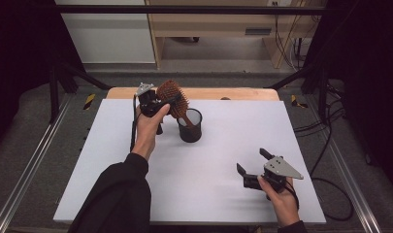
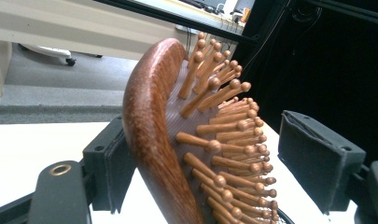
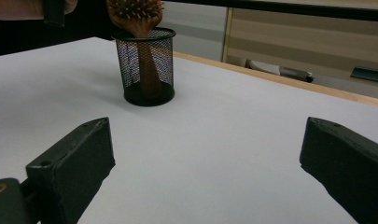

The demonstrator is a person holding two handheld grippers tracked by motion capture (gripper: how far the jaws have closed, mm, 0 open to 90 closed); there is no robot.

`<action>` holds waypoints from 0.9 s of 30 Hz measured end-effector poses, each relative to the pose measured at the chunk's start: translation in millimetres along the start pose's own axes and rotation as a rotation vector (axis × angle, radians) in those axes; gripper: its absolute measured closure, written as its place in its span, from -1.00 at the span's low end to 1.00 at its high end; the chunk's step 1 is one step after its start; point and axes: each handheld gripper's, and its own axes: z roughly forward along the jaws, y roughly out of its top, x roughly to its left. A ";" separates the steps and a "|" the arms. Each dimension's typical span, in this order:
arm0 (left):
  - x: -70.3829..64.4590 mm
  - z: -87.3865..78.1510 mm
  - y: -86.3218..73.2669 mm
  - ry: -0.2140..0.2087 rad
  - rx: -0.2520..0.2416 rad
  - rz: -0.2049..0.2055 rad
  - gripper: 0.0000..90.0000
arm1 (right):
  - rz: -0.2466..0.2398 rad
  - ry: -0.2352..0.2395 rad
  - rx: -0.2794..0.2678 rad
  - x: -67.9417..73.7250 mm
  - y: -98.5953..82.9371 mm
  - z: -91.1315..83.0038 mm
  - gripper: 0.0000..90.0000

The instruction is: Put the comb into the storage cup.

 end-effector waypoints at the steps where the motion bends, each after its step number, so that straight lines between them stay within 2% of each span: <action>1: -0.1 0.1 -0.2 -0.002 0.001 0.001 -0.53 | 0.000 0.001 0.000 0.0 0.0 0.0 -0.93; 9: -2.6 0.5 -1.3 -0.010 -0.001 -0.003 -0.69 | -0.002 0.001 0.000 0.3 0.1 0.1 -0.93; 15: -2.8 -1.2 -0.3 0.013 -0.005 0.012 -0.87 | -0.001 0.002 0.001 0.4 0.1 0.2 -0.93; 27: -5.7 -7.0 0.1 0.031 -0.023 0.043 -0.89 | -0.003 0.001 0.001 0.7 0.2 0.5 -0.93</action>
